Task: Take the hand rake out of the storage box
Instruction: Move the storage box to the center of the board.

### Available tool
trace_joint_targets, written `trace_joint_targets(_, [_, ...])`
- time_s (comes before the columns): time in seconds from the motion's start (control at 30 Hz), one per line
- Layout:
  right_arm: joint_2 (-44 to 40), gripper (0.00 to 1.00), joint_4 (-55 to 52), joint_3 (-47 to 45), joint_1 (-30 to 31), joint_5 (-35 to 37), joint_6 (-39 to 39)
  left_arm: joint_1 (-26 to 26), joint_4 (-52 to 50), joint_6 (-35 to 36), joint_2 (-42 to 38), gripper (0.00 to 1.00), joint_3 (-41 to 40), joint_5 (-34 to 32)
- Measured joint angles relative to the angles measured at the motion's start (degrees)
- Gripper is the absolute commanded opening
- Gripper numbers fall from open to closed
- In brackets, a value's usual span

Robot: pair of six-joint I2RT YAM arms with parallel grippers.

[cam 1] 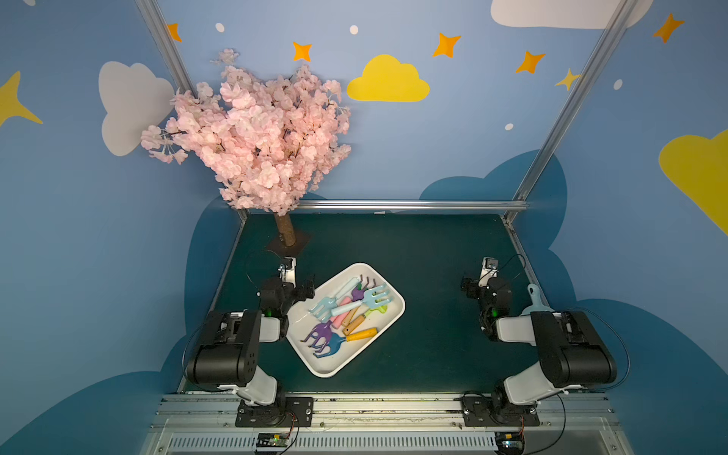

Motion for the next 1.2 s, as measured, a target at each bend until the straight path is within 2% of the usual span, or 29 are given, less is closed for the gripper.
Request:
trace_joint_targets(0.57, [0.04, 0.98, 0.52, -0.17, 0.11, 0.09, -0.02, 0.0, 0.0, 0.0, 0.0, 1.0, 0.0, 0.0])
trace_joint_targets(0.83, [0.28, 0.98, 4.83, -2.93, 3.48, 4.02, -1.49, -0.31, -0.33, 0.0, -0.44, 1.0, -0.02, -1.7])
trace_joint_targets(0.9, [0.28, 0.98, 5.62, -3.26, 3.54, 4.74, -1.7, -0.92, -1.79, -0.17, -2.89, 1.0, -0.66, -4.52])
trace_joint_targets(1.07, [-0.37, 0.98, 5.35, -3.23, 3.52, 5.22, -1.95, -2.16, -9.35, -3.15, -16.65, 1.0, -1.14, -13.42])
trace_joint_targets(1.2, [-9.49, 0.98, -10.01, 2.16, 5.44, 10.21, -1.62, -2.08, -18.97, -10.93, -23.74, 1.0, 3.08, -18.58])
